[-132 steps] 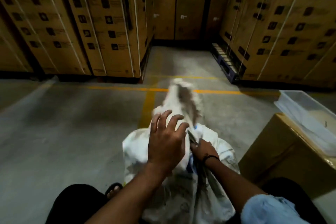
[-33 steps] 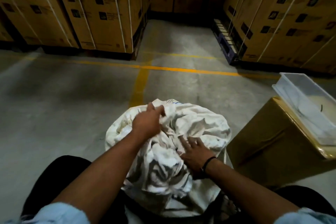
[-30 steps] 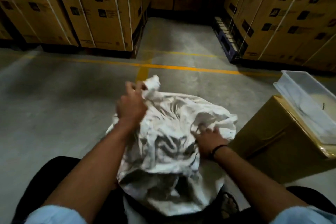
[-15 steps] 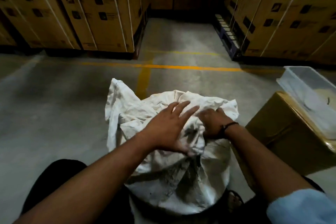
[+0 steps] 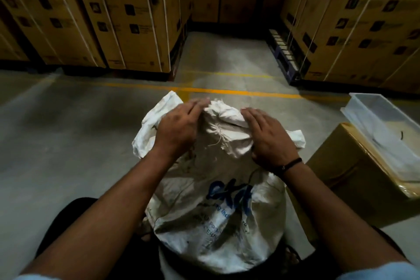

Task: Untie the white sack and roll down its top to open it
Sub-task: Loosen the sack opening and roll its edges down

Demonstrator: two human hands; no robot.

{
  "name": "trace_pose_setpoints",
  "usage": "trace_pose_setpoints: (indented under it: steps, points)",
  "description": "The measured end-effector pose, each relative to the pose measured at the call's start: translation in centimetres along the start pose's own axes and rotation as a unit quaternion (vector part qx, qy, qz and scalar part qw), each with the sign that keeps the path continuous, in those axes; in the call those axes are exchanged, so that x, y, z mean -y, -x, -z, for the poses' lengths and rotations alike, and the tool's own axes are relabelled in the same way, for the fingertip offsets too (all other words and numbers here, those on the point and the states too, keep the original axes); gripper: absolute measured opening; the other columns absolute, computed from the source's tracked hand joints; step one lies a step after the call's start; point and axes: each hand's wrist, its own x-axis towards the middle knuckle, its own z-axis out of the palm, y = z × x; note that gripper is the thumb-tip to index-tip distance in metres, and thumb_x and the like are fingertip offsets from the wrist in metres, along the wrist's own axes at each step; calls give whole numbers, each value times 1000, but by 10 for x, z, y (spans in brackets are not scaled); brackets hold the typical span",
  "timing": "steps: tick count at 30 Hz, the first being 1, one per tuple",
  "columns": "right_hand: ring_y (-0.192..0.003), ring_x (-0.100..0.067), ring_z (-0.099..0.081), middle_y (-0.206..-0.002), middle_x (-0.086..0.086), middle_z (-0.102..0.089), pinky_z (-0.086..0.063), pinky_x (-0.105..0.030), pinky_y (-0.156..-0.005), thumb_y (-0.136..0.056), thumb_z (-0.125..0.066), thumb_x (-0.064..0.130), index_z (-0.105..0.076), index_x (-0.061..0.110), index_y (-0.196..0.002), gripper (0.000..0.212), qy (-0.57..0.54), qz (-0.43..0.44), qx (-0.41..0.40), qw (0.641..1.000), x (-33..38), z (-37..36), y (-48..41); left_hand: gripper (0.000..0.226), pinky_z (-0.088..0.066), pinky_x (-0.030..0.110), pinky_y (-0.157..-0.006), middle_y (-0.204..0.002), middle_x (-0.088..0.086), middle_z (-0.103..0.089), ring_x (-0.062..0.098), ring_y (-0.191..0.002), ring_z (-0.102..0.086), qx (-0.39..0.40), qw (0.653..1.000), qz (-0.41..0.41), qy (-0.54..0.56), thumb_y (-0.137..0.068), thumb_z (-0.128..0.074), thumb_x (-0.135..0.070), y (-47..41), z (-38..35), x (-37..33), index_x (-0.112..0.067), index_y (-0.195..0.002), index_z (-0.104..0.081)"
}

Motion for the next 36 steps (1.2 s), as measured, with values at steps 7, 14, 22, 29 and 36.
trace_pose_setpoints:
  steps: [7, 14, 22, 29, 36]
  points:
    - [-108, -37, -64, -122, -24, -64, -55, -44, -88, -87, -46, 3, -58, -4, -128, 43, 16, 14, -242, 970, -2, 7, -1, 27, -52, 43, -58, -102, 4, -71, 39, -79, -68, 74, 996, 50, -11, -102, -44, -21, -1, 12, 4, -26, -127, -52]
    - [-85, -34, -66, -106, -10, -67, -53, -35, -61, -64, -56, 18, -63, 13, -122, 59, -17, 19, -54, 998, -15, -1, 4, 77, -49, 34, -78, -122, -9, -68, 18, -108, -66, 190, 979, 41, 64, -73, -70, -73, 3, 22, 9, -39, -137, -46]
    - [-98, -27, -54, -113, -7, -51, -48, -40, -77, -83, -64, 43, -45, 15, -130, 58, -87, 34, 68, 993, -3, -9, 8, 53, -51, 39, -62, -125, 4, -59, 35, -91, -67, 122, 992, 9, -15, -86, -46, -41, -2, 19, 14, -29, -136, -57]
    - [-89, -35, -56, -96, -21, -58, -48, -45, -71, -78, -54, -12, -55, 2, -77, 14, 24, 103, -299, 948, -4, -5, -2, 77, -47, 42, -89, -125, 6, -67, 31, -110, -54, 132, 987, -82, -34, -81, -57, 3, -1, 4, 7, -20, -152, -39]
    - [-66, -36, -58, -106, -20, -62, -43, -37, -45, -84, -49, -2, -35, 8, -140, 58, -30, 30, -162, 986, 2, -12, -2, 55, -52, 45, -84, -138, 1, -56, 29, -113, -62, 219, 971, -4, 93, -98, -51, -35, 7, 9, 8, -36, -148, -27]
